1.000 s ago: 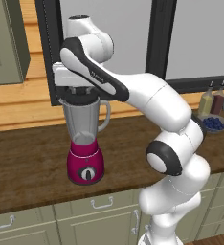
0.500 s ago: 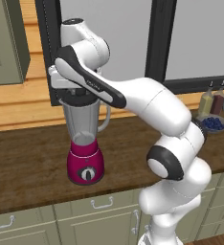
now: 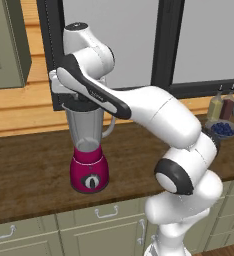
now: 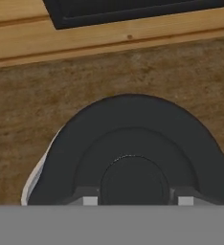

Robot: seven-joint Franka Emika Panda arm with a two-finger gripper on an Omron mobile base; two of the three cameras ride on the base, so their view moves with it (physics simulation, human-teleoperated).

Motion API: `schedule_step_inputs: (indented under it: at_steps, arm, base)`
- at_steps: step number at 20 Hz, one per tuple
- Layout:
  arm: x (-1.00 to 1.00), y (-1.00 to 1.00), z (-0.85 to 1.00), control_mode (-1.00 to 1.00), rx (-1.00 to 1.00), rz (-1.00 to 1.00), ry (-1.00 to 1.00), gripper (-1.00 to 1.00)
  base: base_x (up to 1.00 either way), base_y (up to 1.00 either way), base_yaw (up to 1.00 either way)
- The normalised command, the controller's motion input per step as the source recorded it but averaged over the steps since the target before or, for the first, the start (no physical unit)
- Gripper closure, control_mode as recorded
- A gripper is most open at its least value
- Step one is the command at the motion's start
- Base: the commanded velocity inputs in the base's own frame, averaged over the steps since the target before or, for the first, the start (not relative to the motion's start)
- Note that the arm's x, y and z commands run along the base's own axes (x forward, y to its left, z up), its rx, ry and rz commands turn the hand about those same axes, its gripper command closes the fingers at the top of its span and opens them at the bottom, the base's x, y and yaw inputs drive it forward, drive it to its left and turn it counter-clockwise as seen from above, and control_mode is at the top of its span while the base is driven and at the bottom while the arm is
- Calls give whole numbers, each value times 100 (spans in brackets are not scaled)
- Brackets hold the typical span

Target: Close the lid blender by securely placing the lid on top.

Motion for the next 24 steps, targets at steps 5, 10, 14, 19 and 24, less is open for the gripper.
schedule_step_inputs:
  at_steps: [5, 10, 14, 19, 24]
  arm:
    - [0, -29, -33, -100, 20, 9, -11, 100]
    - [0, -2, -47, -100, 11, 6, 0, 100]
    - [5, 2, -36, -100, 4, 2, 1, 100]
    - [12, 6, -25, -100, 0, 0, 2, 100]
    - [16, 0, -5, -100, 0, 0, 6, 100]
  base:
    - [0, 0, 0]
    - [0, 0, 0]
    - [0, 0, 0]
    - [0, 0, 0]
    - [0, 0, 0]
